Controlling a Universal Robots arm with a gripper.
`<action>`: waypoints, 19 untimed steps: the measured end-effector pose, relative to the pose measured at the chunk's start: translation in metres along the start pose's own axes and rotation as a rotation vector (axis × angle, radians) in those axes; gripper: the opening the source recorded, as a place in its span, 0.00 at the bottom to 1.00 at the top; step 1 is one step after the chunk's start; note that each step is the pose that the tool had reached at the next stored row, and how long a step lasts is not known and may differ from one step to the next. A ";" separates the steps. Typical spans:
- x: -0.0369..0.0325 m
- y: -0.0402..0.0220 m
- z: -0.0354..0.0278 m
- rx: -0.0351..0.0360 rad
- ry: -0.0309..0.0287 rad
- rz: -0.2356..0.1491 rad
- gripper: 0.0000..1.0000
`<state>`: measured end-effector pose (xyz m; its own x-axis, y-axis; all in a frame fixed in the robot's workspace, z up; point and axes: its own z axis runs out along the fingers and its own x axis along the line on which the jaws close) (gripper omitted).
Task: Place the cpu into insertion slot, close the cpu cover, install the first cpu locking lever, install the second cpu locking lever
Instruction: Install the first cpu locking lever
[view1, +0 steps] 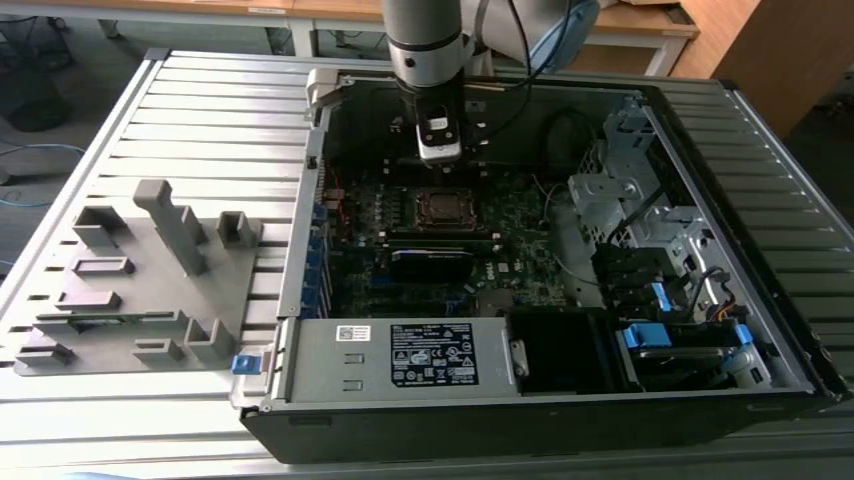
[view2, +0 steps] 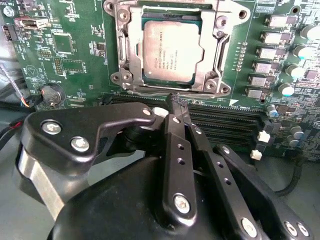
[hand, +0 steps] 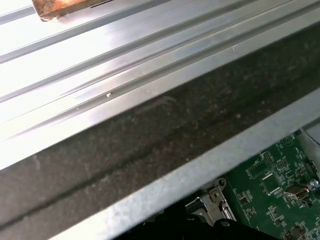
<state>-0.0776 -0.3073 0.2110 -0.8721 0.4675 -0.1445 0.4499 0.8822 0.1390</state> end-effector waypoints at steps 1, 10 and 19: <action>0.0000 0.0000 0.0000 0.0002 0.0002 0.000 0.11; -0.0011 0.0010 -0.0070 0.0049 -0.0020 -0.001 0.11; -0.0012 0.0010 -0.0056 0.0294 0.0304 -0.020 0.11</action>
<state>-0.0772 -0.3073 0.2167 -0.8861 0.4485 -0.1171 0.4377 0.8927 0.1075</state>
